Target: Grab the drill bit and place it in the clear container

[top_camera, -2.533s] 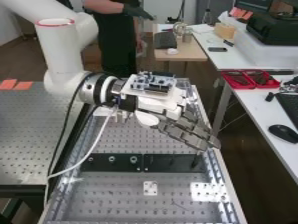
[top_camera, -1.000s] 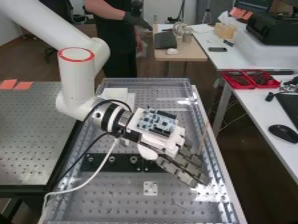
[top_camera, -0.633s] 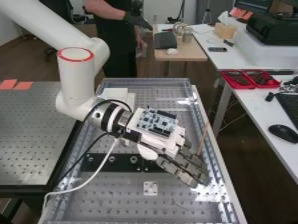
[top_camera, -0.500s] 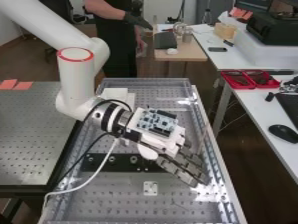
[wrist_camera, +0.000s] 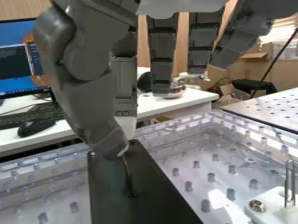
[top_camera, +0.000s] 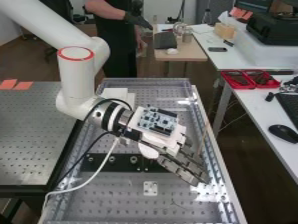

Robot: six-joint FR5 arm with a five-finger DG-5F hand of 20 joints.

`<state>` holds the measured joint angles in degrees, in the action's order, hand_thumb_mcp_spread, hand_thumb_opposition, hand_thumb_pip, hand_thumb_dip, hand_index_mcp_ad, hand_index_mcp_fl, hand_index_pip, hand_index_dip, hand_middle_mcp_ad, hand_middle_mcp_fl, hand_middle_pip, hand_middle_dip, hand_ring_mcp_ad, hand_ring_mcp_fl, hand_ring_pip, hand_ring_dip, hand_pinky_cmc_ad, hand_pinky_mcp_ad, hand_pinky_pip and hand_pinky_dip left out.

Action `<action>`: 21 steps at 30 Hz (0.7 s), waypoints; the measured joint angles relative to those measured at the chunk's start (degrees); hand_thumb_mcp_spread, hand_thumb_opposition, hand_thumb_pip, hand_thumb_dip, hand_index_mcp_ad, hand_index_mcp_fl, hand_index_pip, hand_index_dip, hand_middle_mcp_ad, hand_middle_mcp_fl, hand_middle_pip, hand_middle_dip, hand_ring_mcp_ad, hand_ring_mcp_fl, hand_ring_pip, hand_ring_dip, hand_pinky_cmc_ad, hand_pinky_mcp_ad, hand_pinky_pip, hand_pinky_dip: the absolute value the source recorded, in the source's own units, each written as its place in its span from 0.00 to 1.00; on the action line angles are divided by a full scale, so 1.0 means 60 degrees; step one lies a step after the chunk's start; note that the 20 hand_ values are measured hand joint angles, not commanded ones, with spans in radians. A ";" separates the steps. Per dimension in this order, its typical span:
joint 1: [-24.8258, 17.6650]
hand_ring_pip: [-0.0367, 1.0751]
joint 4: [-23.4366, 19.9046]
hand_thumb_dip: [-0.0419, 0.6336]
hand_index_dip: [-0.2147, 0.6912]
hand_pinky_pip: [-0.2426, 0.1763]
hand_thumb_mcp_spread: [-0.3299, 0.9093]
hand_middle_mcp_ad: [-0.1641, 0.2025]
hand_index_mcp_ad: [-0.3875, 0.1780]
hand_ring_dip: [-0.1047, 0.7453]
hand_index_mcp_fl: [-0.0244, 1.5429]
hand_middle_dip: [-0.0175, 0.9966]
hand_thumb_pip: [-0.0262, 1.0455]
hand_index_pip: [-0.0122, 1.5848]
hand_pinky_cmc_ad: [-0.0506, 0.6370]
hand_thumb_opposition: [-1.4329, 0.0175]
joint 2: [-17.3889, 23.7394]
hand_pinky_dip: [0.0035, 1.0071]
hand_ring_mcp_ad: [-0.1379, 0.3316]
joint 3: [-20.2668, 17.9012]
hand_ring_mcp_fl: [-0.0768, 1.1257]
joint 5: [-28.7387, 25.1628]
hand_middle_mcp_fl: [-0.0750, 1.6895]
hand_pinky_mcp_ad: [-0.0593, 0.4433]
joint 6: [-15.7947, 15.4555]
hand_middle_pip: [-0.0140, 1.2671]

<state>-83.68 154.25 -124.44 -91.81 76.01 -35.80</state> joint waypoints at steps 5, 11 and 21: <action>0.0002 0.14 0.0008 0.50 0.66 0.48 0.74 0.65 0.51 0.17 0.37 0.25 0.52 0.79 0.57 0.35 -0.0005 0.15 0.67 -0.0001 0.19 0.0034 0.25 0.43 0.0010 0.11; -0.0009 0.14 -0.0013 0.50 0.66 0.48 0.74 0.65 0.51 0.17 0.37 0.25 0.52 0.79 0.57 0.34 -0.0007 0.15 0.67 -0.0019 0.19 0.0038 0.25 0.43 -0.0049 0.11; -0.0013 0.14 -0.0042 0.50 0.66 0.47 0.74 0.65 0.51 0.17 0.37 0.25 0.52 0.79 0.57 0.34 0.0010 0.15 0.67 -0.0057 0.19 -0.0020 0.25 0.43 -0.0030 0.11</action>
<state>-83.76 154.00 -124.38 -92.15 75.88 -35.98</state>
